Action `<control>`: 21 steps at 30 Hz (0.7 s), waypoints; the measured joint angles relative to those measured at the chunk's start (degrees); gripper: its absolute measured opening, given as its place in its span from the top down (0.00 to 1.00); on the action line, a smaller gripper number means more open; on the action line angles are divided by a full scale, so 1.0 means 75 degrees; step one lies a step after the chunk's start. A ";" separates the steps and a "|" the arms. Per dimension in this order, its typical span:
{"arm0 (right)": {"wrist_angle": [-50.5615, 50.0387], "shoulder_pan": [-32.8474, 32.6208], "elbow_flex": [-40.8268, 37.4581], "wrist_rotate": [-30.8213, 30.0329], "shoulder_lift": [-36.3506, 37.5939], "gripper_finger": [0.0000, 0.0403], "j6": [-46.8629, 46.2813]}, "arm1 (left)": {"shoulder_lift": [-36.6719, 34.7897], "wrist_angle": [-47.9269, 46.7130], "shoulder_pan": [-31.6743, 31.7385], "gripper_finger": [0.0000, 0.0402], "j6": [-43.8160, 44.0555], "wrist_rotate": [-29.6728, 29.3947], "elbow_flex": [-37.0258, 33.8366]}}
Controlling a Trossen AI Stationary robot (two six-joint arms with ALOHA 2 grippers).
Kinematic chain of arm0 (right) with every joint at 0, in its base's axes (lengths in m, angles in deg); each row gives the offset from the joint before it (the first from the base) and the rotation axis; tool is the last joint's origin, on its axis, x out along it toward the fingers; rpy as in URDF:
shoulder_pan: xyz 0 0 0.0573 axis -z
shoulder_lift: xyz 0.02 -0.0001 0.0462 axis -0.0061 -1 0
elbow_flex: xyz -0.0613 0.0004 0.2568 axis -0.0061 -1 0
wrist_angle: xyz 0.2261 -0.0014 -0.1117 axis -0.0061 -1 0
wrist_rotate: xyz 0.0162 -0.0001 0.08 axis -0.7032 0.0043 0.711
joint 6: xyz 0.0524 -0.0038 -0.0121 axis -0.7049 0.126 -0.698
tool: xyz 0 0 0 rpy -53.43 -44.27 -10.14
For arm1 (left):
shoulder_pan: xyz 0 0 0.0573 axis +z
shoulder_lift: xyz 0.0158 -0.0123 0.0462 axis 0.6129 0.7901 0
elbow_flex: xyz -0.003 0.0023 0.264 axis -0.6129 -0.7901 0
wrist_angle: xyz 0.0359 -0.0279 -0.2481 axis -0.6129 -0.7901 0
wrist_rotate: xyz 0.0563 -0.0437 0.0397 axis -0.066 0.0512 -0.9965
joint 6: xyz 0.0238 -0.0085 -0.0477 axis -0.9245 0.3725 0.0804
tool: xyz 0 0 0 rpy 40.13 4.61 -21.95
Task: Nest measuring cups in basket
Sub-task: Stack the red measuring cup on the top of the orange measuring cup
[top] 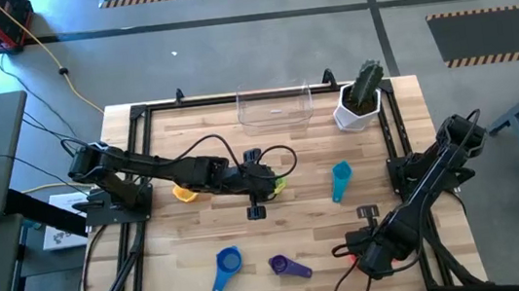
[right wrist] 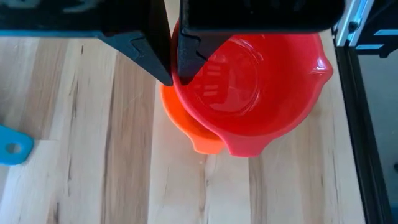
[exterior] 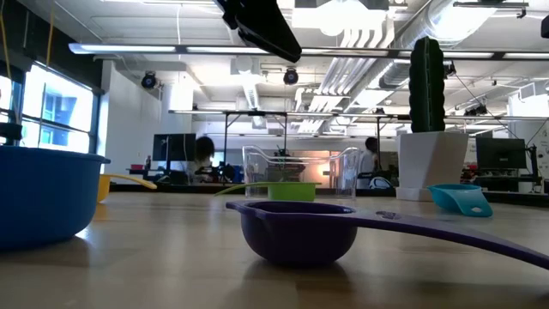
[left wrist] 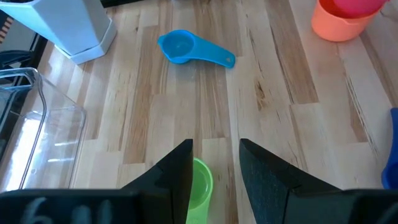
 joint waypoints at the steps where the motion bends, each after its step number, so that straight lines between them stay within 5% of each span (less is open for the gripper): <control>1: 0.0002 0.0000 0.0000 0.0013 0.0000 1.00 0.0000 | 0.0000 0.0000 0.0000 0.70 0.0000 0.0000 -0.0003; 21: -0.0225 0.0353 0.0000 0.0158 0.0000 1.00 -0.0060 | 0.0000 -0.0003 0.0000 0.70 -0.0209 0.0000 -0.0003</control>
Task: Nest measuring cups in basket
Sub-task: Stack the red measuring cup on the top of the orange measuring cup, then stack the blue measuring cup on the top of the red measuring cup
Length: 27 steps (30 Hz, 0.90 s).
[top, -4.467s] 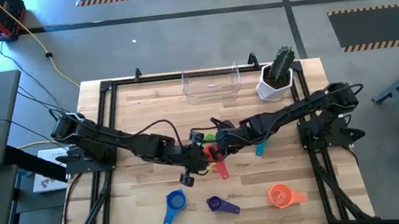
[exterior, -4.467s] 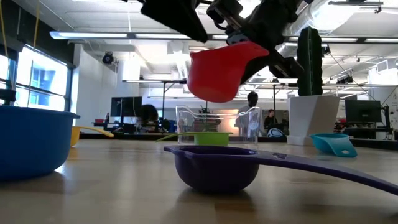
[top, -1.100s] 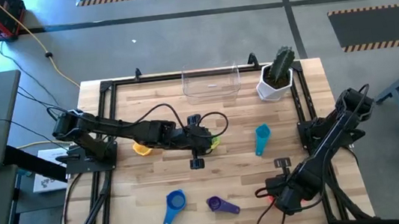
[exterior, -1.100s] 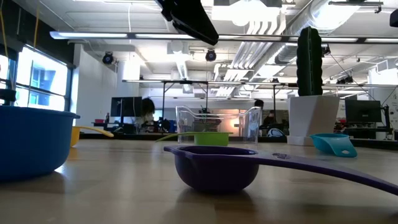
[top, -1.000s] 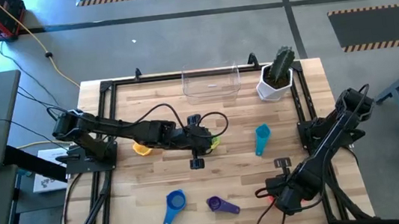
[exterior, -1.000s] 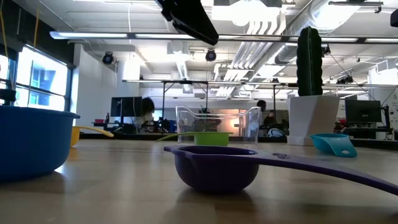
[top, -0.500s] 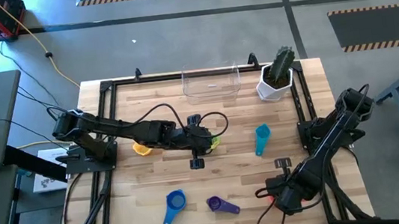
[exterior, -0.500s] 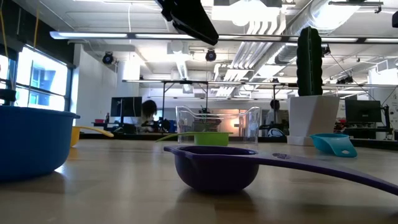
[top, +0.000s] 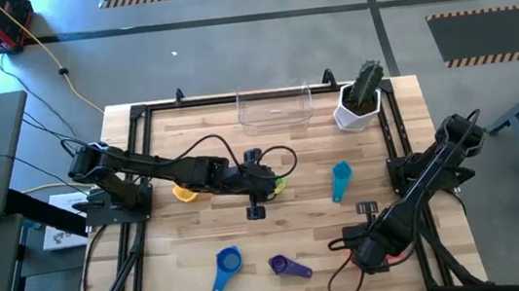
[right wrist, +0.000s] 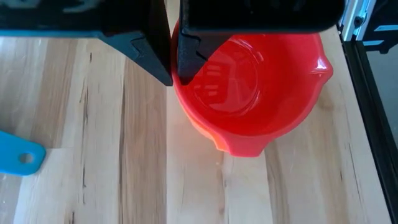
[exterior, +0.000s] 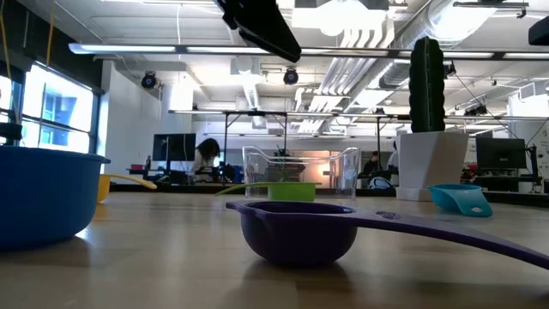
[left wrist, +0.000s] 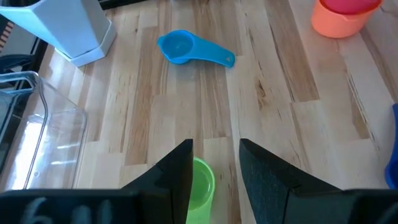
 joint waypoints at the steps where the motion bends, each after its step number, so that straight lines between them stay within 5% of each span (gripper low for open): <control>1: 0.0000 -0.0002 0.0000 0.0000 0.0000 1.00 0.0000 | 0.0000 0.0000 0.0000 0.70 -0.0054 0.0000 0.0000; 9: 0.0043 -0.0044 0.0000 0.0069 0.0000 0.99 -0.0083 | 0.0000 0.0003 0.0000 0.70 -0.0074 0.0000 0.0000; 18: 0.0037 -0.0044 0.0000 -0.0034 0.0000 0.83 -0.0105 | 0.0000 0.0000 -0.0002 0.70 -0.0056 0.0000 0.0000; 27: 0.0013 -0.0041 0.0003 -0.0261 0.0000 0.81 -0.0612 | 0.0000 -0.0106 -0.0003 0.70 -0.0062 0.0000 0.0000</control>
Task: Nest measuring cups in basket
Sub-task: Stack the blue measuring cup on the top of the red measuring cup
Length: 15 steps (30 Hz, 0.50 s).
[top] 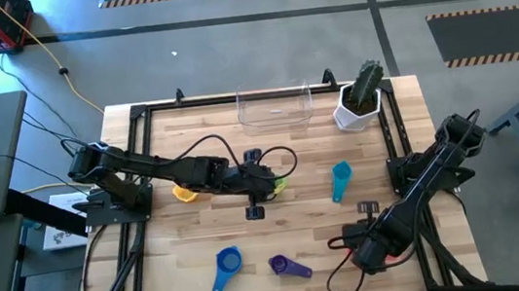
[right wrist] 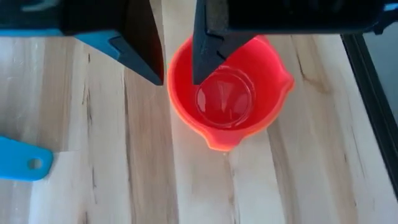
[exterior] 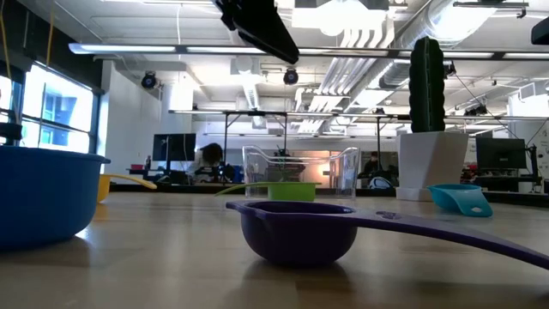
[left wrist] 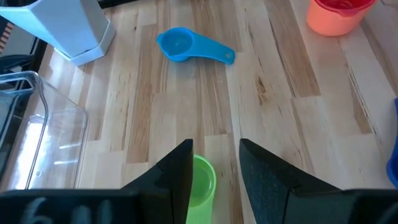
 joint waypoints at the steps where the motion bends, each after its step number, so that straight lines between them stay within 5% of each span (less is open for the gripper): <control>1: -0.0014 0.0000 0.0000 -0.0118 0.0000 0.81 -0.0096 | -0.0007 -0.0045 0.0000 0.70 0.0003 0.0000 0.0000; 8: -0.0012 0.0208 0.0000 -0.0866 0.0001 0.81 -0.0828 | -0.0382 -0.0904 -0.0073 0.70 0.0464 0.0000 -0.0006; 15: 0.0016 0.0576 0.0000 -0.0911 0.0004 0.81 -0.1158 | -0.1062 -0.2374 -0.0136 0.70 0.2413 0.0047 -0.0003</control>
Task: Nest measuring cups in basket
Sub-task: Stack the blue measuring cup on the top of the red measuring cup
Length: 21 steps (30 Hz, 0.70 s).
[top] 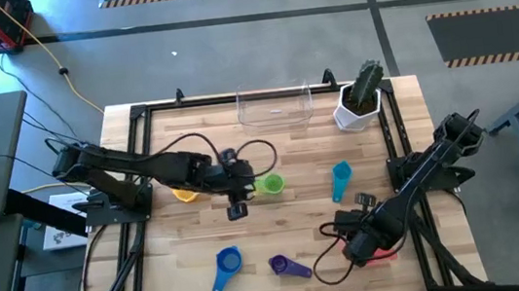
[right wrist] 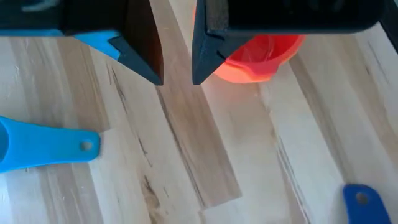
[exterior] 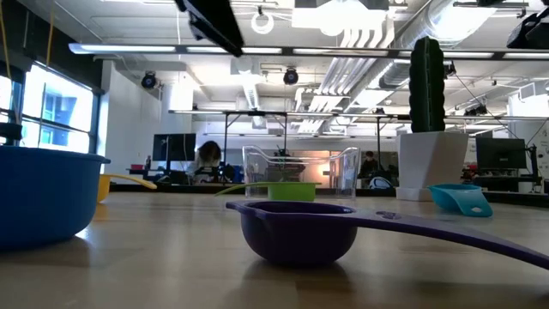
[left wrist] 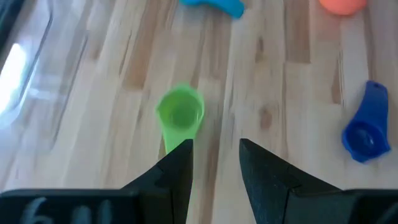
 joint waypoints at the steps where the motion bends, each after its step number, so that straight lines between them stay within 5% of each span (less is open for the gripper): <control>1: -0.0006 0.0044 0.0000 -0.0013 -0.0002 0.81 0.0004 | -0.0080 -0.0158 -0.0037 0.70 0.0283 -0.0001 0.0001; 12: 0.0026 0.0942 0.0000 -0.0039 0.0001 0.81 -0.0227 | -0.0389 -0.2289 -0.0871 0.70 0.4355 0.0794 -0.0327; 21: 0.0812 0.1582 0.0000 0.0556 0.0001 0.81 -0.0341 | -0.0389 -0.2282 -0.1909 0.70 0.6723 0.0997 -0.1157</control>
